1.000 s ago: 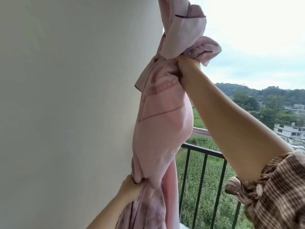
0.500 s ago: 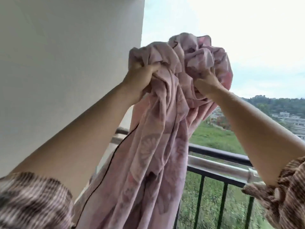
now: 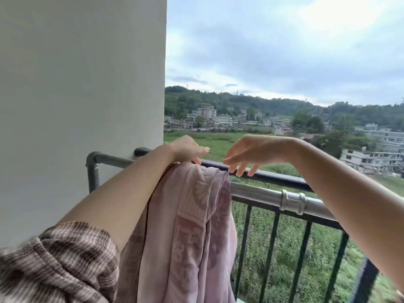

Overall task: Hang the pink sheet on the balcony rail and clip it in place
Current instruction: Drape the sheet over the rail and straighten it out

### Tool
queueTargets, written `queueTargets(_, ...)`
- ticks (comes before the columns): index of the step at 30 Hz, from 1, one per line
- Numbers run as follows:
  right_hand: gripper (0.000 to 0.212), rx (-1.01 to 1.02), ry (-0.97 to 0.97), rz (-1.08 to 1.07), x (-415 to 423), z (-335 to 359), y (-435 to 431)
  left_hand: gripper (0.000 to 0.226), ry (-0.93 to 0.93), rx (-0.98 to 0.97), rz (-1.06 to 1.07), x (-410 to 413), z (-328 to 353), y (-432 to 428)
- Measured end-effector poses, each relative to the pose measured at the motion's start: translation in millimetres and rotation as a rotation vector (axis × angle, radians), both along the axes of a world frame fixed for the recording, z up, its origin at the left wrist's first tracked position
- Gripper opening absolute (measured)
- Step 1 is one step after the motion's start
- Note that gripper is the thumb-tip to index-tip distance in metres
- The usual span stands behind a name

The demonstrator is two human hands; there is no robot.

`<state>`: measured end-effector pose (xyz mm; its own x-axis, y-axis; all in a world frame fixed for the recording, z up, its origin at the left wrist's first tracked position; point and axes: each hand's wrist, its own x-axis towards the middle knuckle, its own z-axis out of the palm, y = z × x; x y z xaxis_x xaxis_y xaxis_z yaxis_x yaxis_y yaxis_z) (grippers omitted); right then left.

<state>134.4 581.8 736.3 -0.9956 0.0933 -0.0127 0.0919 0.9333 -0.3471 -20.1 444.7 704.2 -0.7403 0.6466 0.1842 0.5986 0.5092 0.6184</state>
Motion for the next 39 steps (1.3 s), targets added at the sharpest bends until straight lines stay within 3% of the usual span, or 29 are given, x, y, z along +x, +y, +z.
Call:
queueTargets(2, 0.022, 0.097, 0.209, 0.063, 7.7, -2.6, -21.9, 0.027, 0.000, 0.350, 0.049, 7.8, -5.3, -18.2)
queueTargets(4, 0.016, 0.156, 0.400, 0.126, 12.8, -8.5, -43.1, 0.015, 0.125, 0.594, 0.164, 16.3, -15.1, -44.0)
queueTargets(8, 0.017, 0.234, 0.544, 0.194, 12.6, -28.7, -81.3, 0.008, 0.306, 0.853, 0.322, 41.1, -55.9, -89.5)
queueTargets(11, 0.028, 0.352, 0.503, 0.183, 3.0, -47.6, -105.4, 0.006, 0.222, 0.847, 0.383, 53.3, -99.9, -112.0)
queueTargets(16, 0.055, 0.494, 0.452, 0.141, -8.4, -67.8, -134.9, 0.016, -0.146, 0.722, 0.274, 51.1, -151.0, -130.5)
queueTargets(18, 0.042, 0.665, 0.447, 0.126, -11.6, -71.5, -140.9, 0.023, -0.216, 0.663, 0.145, 49.4, -156.3, -131.8)
queueTargets(20, 0.027, 0.793, 0.462, 0.120, -14.2, -74.1, -144.4, 0.021, -0.164, 0.613, 0.068, 50.1, -156.0, -132.3)
queueTargets(24, 0.022, 0.860, 0.543, 0.139, -14.7, -78.7, -140.9, 0.014, -0.089, 0.677, 0.099, 42.8, -145.3, -138.2)
queueTargets(26, 0.018, 0.718, 0.614, 0.075, -10.0, -75.6, -139.7, 0.021, -0.158, 0.764, 0.085, 43.4, -127.4, -141.4)
queueTargets(30, 0.010, 0.222, 0.808, -0.176, -5.5, -51.1, -133.1, 0.022, -0.240, 0.864, -0.079, 48.1, -56.6, -141.2)
queueTargets(34, 0.018, -0.479, 0.822, -0.336, 10.7, -23.9, -108.5, 0.018, -0.200, 0.661, -0.319, 59.3, -9.0, -141.4)
queueTargets(36, 0.022, -0.804, 0.814, -0.358, 20.5, -19.2, -96.8, 0.017, -0.152, 0.591, -0.330, 63.9, -3.7, -140.6)
queueTargets(39, 0.025, -1.041, 0.946, -0.361, 32.9, -8.2, -78.7, 0.014, -0.226, 0.705, -0.255, 60.0, -6.8, -136.1)
